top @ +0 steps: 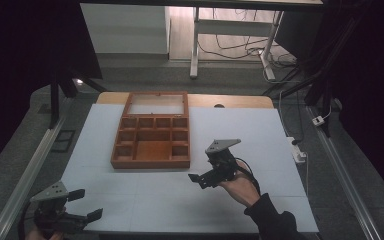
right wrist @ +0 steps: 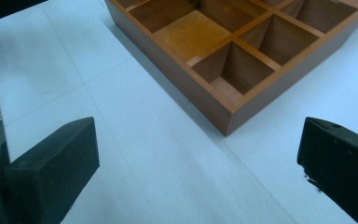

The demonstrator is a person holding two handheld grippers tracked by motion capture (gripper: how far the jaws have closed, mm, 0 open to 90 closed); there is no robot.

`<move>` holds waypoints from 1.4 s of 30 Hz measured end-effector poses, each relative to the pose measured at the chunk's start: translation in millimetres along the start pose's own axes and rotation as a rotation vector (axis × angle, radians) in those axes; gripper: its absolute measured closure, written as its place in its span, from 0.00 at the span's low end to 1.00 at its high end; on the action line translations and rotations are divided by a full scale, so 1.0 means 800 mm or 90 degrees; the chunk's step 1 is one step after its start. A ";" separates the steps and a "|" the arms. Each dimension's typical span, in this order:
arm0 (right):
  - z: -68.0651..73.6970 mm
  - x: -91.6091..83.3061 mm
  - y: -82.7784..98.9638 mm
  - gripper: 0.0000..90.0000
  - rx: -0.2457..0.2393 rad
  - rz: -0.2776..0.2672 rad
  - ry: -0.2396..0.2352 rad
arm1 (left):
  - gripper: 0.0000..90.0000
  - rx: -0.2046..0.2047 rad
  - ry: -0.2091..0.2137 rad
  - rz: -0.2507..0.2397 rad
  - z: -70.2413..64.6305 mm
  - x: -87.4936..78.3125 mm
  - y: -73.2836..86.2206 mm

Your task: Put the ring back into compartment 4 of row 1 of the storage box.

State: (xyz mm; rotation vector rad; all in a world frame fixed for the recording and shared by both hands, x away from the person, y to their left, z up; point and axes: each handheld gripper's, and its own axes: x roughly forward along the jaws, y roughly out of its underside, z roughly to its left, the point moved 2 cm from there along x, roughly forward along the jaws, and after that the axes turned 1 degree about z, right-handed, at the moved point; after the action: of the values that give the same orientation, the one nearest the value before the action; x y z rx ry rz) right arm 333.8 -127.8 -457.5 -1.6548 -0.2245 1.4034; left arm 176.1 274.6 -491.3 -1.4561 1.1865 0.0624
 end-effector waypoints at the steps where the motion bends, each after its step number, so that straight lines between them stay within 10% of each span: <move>1: 0.000 -0.003 0.002 0.00 -0.001 -0.003 0.003 | 0.00 0.000 0.000 0.000 0.000 0.000 0.000; 42: -0.012 -0.123 0.104 0.00 0.100 -0.050 0.126 | 0.00 -0.007 -0.011 -0.002 0.001 -0.001 0.000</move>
State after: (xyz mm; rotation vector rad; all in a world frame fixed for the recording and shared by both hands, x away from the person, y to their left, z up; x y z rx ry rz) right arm 275.5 -243.2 -451.4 -1.6238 -0.0629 1.1597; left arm 176.0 275.9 -491.1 -1.4640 1.1720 0.0797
